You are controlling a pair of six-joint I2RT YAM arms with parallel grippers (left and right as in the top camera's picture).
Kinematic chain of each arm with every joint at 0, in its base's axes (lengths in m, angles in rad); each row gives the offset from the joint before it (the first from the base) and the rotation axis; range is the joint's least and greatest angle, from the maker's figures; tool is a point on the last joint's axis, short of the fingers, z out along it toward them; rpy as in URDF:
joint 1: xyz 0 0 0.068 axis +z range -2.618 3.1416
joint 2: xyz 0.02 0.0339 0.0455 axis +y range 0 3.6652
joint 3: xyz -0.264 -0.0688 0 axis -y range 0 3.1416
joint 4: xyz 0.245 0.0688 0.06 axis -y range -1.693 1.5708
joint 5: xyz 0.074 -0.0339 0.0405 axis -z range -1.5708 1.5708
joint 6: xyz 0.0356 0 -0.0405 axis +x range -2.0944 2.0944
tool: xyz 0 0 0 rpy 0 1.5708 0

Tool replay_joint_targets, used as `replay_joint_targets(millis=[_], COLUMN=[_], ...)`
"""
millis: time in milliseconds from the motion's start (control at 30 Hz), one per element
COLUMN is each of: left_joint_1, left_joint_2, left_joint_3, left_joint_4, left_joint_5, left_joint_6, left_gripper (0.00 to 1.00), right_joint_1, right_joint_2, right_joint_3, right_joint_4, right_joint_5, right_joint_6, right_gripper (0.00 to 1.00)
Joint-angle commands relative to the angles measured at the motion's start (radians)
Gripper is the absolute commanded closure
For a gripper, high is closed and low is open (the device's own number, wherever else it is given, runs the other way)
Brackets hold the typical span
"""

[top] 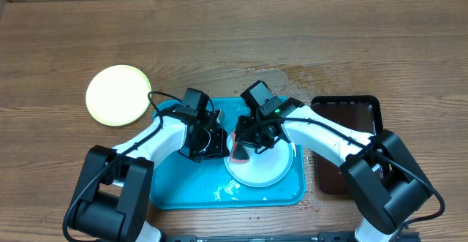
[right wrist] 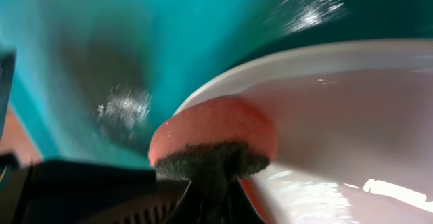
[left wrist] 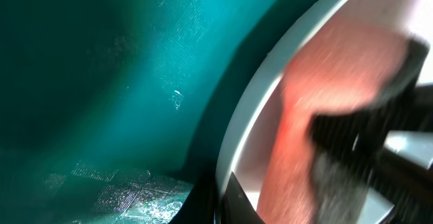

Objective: Clean dirty plates on tray and stack at the side
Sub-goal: 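Scrub the red sauce on the white plate with the sponge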

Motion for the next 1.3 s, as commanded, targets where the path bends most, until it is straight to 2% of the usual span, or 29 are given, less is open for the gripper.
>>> replay_joint_targets(millis=[0,100,267,400,567,700,933,1067,1200,1267], left_joint_1=[0.002,0.002,0.002,0.002,0.002,0.002,0.002,0.002,0.002,0.002], left_joint_2=[0.011,0.011,0.011,0.011,0.011,0.011,0.011,0.011,0.011,0.011], left_joint_3=[-0.002,-0.002,-0.002,-0.002,-0.002,-0.002,-0.002,-0.002,-0.002,-0.002], left_joint_4=[-0.003,-0.003,0.005,0.014,0.028,0.038,0.069,0.083,0.082,0.082], left_joint_5=[0.020,0.020,0.019,0.016,0.016,0.017,0.018,0.021,0.021,0.021], left_joint_6=[-0.021,-0.026,-0.030,-0.044,-0.060,-0.075,-0.105,-0.127,-0.127,-0.131], left_gripper=[0.96,0.96,0.96,0.96,0.96,0.96,0.96,0.96,0.96,0.96], right_joint_1=[-0.050,-0.091,-0.144,-0.148,-0.137,-0.126,-0.068,-0.037,-0.037,-0.037], right_joint_2=[0.006,0.006,0.006,0.006,0.006,0.006,0.006,0.006,0.006,0.006], right_joint_3=[0.014,0.014,0.014,0.014,0.014,0.017,0.038,0.060,0.065,0.065], right_joint_4=[-0.012,-0.087,-0.232,-0.325,-0.391,-0.432,-0.439,-0.414,-0.392,-0.381], right_joint_5=[0.125,0.179,0.214,0.284,0.281,0.235,-0.034,-0.044,0.101,0.118], right_joint_6=[0.059,0.046,-0.080,-0.142,-0.267,-0.404,-0.707,-0.694,-0.543,-0.513], right_gripper=[0.96,0.96,0.96,0.96,0.96,0.96,0.96,0.96,0.96,0.96])
